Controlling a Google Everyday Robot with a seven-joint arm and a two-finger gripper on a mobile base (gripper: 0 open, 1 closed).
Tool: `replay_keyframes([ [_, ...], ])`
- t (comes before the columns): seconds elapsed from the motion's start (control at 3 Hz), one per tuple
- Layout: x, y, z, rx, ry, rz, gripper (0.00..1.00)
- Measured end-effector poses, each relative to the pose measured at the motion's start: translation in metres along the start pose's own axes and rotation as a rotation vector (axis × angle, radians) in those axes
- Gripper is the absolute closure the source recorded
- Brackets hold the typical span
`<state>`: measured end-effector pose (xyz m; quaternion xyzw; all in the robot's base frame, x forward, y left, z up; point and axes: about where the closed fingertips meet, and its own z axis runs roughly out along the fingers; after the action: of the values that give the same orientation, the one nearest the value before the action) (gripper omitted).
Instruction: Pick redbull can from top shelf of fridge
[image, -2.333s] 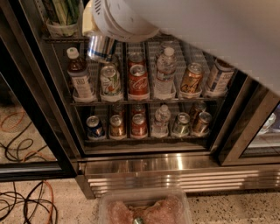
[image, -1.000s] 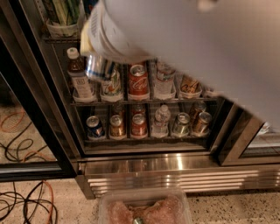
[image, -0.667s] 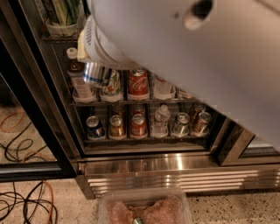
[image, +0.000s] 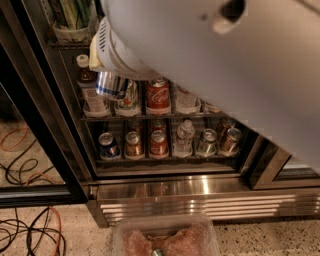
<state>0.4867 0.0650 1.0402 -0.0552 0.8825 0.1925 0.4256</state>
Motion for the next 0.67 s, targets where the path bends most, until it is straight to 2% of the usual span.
replay_keyframes([
  [0.67, 0.0000, 0.0000, 0.0000, 0.000, 0.000, 0.000, 1.00],
])
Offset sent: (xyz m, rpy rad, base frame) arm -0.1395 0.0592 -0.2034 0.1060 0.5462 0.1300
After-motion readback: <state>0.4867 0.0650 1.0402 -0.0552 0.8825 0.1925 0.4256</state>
